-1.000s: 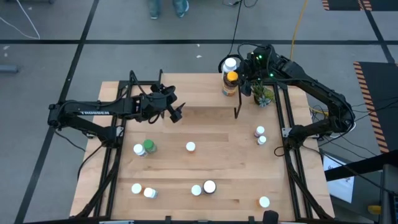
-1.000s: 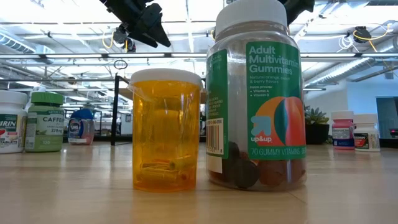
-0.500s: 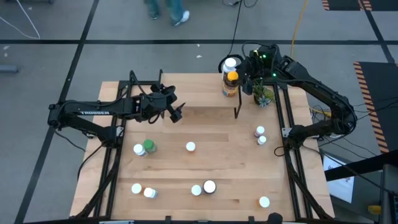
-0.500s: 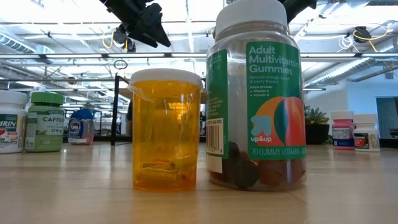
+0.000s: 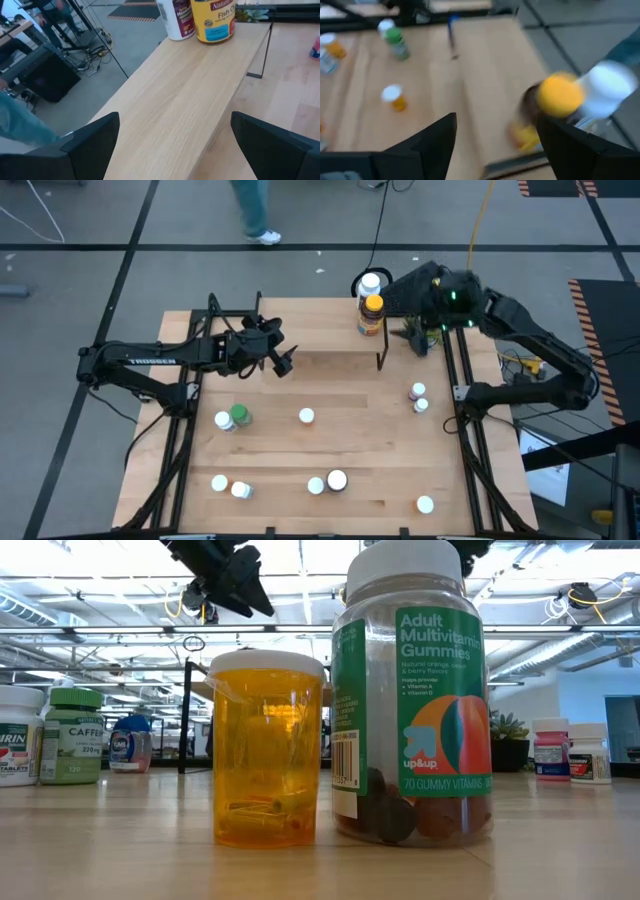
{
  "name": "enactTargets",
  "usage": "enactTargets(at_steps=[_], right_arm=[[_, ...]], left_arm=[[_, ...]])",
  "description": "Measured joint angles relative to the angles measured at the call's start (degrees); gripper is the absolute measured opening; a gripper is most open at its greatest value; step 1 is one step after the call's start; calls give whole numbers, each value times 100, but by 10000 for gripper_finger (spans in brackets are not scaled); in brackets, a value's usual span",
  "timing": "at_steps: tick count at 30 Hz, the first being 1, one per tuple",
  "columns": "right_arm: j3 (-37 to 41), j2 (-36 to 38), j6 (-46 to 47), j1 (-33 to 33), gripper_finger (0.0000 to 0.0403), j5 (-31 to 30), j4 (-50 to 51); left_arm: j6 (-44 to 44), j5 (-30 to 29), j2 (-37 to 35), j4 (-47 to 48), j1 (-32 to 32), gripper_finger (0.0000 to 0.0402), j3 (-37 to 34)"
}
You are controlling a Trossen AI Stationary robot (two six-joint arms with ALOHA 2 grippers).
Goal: Pick and place medicine bottles onto shelf by color
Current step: Put the green pill bottle on the shelf
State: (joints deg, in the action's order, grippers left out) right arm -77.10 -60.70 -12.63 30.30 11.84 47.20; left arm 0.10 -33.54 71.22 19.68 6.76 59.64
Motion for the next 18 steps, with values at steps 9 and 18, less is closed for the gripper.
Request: enactTargets(at_steps=[9, 18], right_arm=[[1948, 912, 1619, -1871, 229, -903, -269], [3679, 852, 2007, -3238, 224, -204, -3327]], left_arm=[[-113, 101, 0, -15, -265, 385, 0], [-27, 484, 0, -110, -722, 385, -44]])
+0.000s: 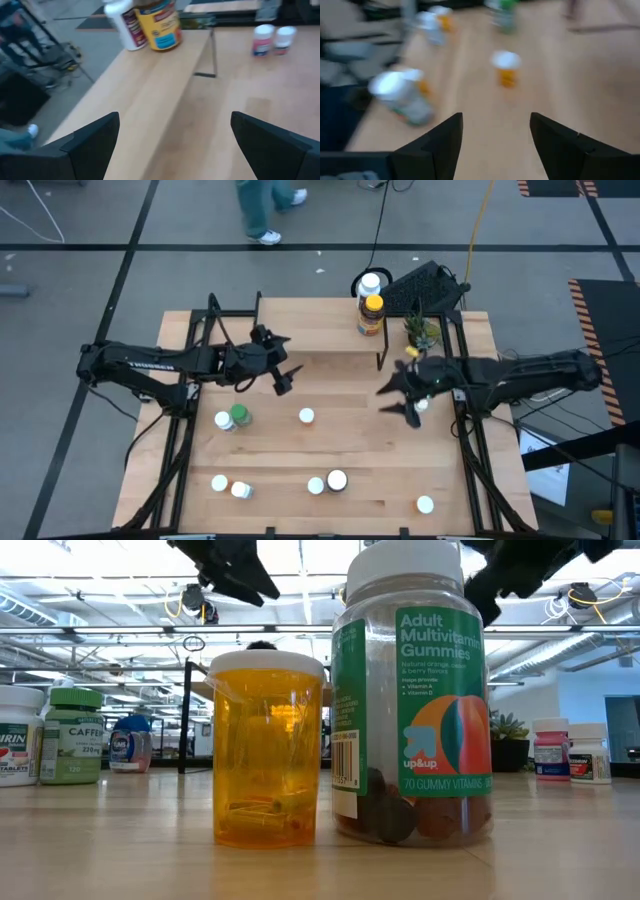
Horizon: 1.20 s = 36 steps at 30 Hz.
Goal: Pick and place medicine bottles onto shelf by color
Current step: Put the green pill bottle on the shelf
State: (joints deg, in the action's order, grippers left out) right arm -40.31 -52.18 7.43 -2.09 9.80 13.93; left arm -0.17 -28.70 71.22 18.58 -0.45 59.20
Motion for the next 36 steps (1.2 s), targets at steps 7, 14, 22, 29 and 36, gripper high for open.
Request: enactTargets(at_steps=[7, 14, 22, 29, 36], right_arm=[[233, -607, -269, -845, 247, 381, -1265], [233, -1880, -550, -1656, 292, 340, -3325], [-480, -3434, -792, -2020, 304, 231, -3948], [-1515, -4410, -1160, -2106, 304, 246, -3024], [-1810, -4894, -1196, -1975, 304, 510, -2863]], left_arm=[[746, 152, 4, -627, -511, 385, -440], [1205, 150, 4, -999, -1223, 385, -702], [1031, 24, 4, -1536, -1784, 385, -1003], [834, 6, 2, -1551, -1798, 385, -1003], [470, 3, 2, -1543, -1715, 385, -1003]])
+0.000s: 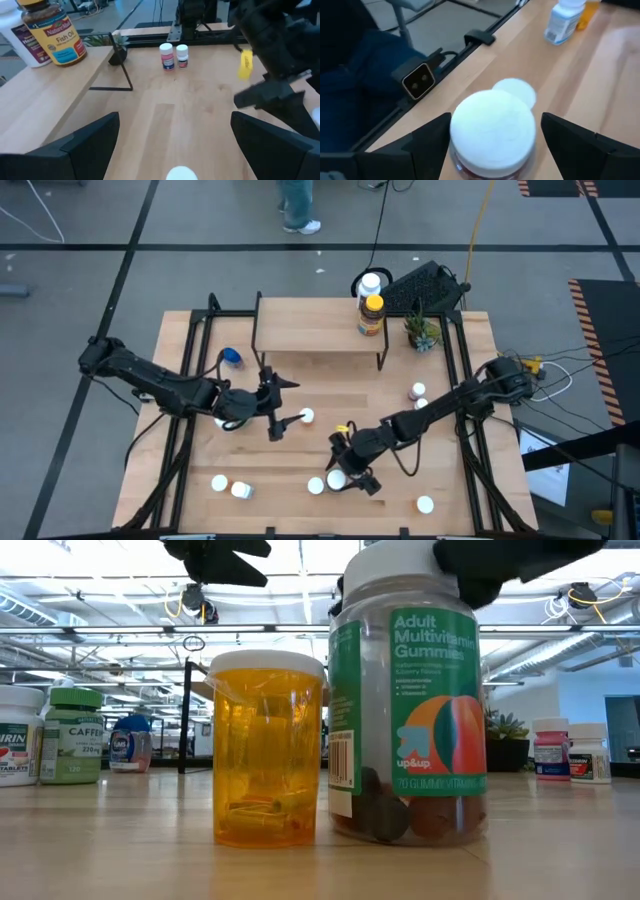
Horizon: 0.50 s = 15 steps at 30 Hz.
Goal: Pick and place medicine bottles onto shelf by color
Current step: Put the green pill bottle on the shelf
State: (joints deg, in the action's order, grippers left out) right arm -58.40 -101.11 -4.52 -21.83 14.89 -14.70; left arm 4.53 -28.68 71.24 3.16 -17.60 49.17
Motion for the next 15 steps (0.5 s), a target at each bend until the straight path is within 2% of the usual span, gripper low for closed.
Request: enactTargets(at_steps=[5, 11, 15], right_arm=[[-5, -34, 84, 7, 287, 33, 33], [-5, 86, 226, 3, 226, 27, 161], [-3, 239, 232, 3, 222, 13, 446]], left_arm=[[-22, 1, 0, 11, 89, 385, 0], [7, 1, 0, -4, 120, 385, 0], [9, 1, 0, -39, 120, 385, 0]])
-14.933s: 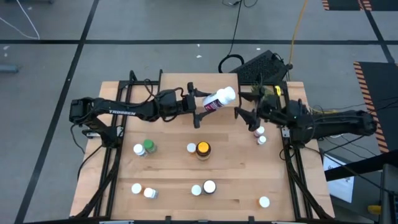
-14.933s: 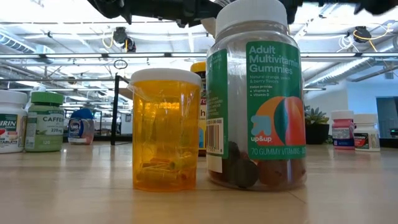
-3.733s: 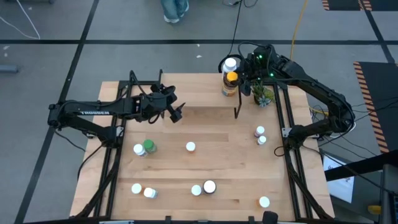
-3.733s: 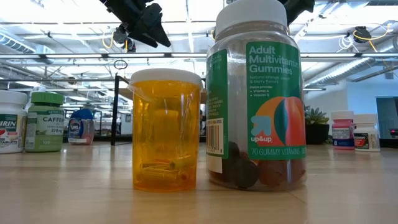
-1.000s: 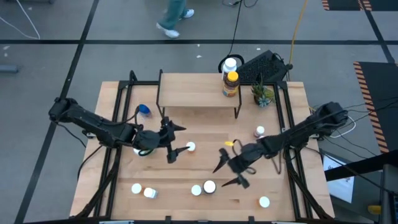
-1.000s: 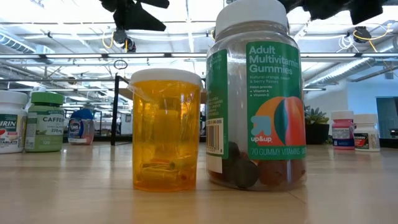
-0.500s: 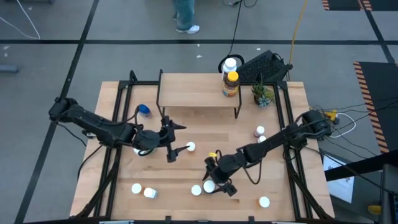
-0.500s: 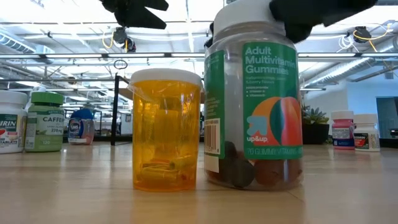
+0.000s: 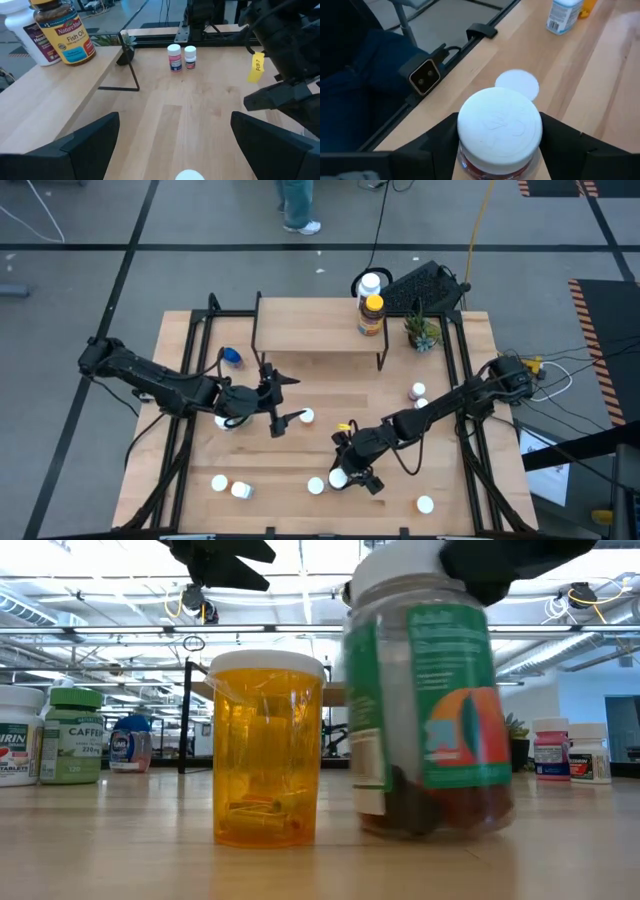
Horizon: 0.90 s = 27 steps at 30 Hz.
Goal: Pick and place medicine bottles onto shelf by color
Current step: Put the green pill bottle on the shelf
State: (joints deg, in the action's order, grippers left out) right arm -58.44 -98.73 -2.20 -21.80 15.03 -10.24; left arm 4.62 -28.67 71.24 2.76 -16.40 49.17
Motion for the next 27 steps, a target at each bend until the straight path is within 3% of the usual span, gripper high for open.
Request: enactTargets(at_steps=[5, 17, 23, 27], right_arm=[[0, 370, 68, -2, 223, -322, 345], [2, 2148, -160, 259, 225, -2006, 1935], [2, 3025, -164, 851, 224, -2728, 2383], [2, 3491, -233, 1496, 226, -2865, 2437]], left_arm=[[37, 0, 0, -16, 0, 385, 0], [48, 0, 0, -34, 106, 385, 0], [63, 0, 0, -42, 203, 385, 0], [67, 1, 0, -58, 254, 385, 0]])
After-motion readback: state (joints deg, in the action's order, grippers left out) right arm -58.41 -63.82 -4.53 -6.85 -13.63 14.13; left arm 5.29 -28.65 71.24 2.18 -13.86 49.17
